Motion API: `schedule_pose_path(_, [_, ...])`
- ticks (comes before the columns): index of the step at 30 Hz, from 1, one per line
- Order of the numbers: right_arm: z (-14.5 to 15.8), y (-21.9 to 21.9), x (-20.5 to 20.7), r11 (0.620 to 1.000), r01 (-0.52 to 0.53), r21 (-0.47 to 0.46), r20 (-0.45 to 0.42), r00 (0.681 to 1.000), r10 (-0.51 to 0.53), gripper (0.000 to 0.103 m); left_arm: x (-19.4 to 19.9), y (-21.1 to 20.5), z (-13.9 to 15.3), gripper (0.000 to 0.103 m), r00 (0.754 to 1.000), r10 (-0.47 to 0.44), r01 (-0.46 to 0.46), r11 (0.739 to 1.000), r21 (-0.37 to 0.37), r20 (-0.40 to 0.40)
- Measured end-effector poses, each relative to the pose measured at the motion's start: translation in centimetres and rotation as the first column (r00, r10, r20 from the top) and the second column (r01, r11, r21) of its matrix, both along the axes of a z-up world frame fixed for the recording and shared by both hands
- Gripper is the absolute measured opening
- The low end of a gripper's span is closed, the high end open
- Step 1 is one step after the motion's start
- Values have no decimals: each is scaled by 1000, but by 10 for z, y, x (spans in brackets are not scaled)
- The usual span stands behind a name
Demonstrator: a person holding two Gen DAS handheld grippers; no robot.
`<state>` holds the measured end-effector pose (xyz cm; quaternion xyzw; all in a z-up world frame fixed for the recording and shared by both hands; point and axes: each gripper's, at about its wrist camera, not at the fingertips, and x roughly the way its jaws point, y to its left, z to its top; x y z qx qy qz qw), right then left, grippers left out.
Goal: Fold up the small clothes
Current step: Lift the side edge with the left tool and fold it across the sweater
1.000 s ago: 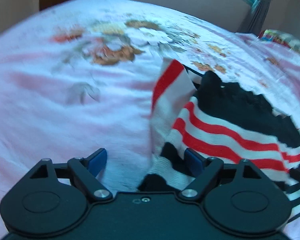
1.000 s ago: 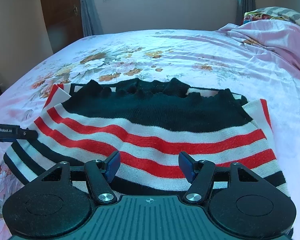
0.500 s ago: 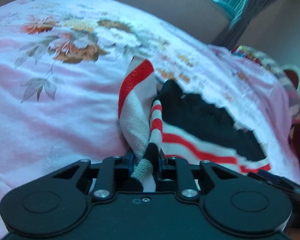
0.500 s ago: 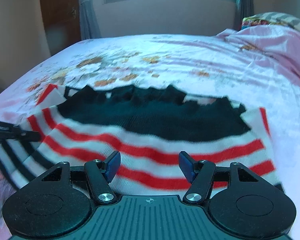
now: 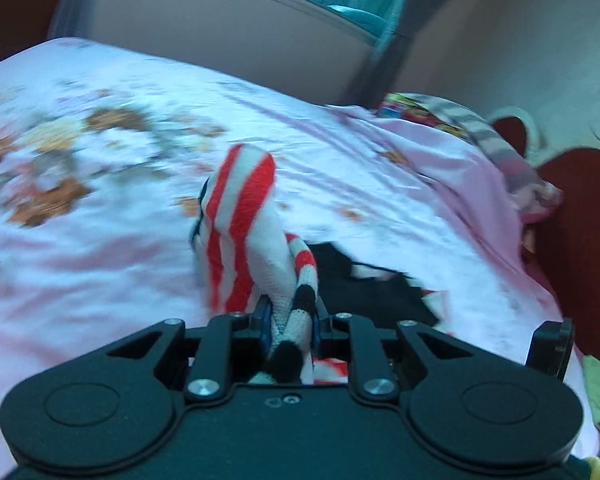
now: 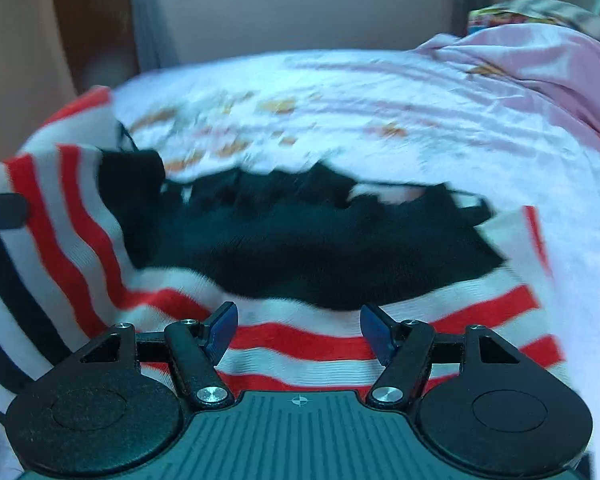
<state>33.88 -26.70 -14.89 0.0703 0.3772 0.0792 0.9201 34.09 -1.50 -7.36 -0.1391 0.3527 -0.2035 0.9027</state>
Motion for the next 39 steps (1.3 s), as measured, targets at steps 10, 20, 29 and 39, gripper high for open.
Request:
schedule_pose_path(10, [26,-78,-30,993,62,103,-35,998,-58,68,1,-133,-49,22,975,-160,171,984,58,-156])
schedule_pose_path(20, [33,-87,-44,974,55,220,-60,997,-43,68,-28,-104,11,29,988,-144,148,987,65,-60])
schedule_pose_path(29, [21,-45,-24,944,-1,329,-135,990,48,87,-42,-50,-40,29,992,-37,60,979,193,-120])
schedule_pose_path(39, [17,-7,-14,966,-73,248,-63,994,92,19,-52,-39,-56,34,998,-10,22,981,194,-63])
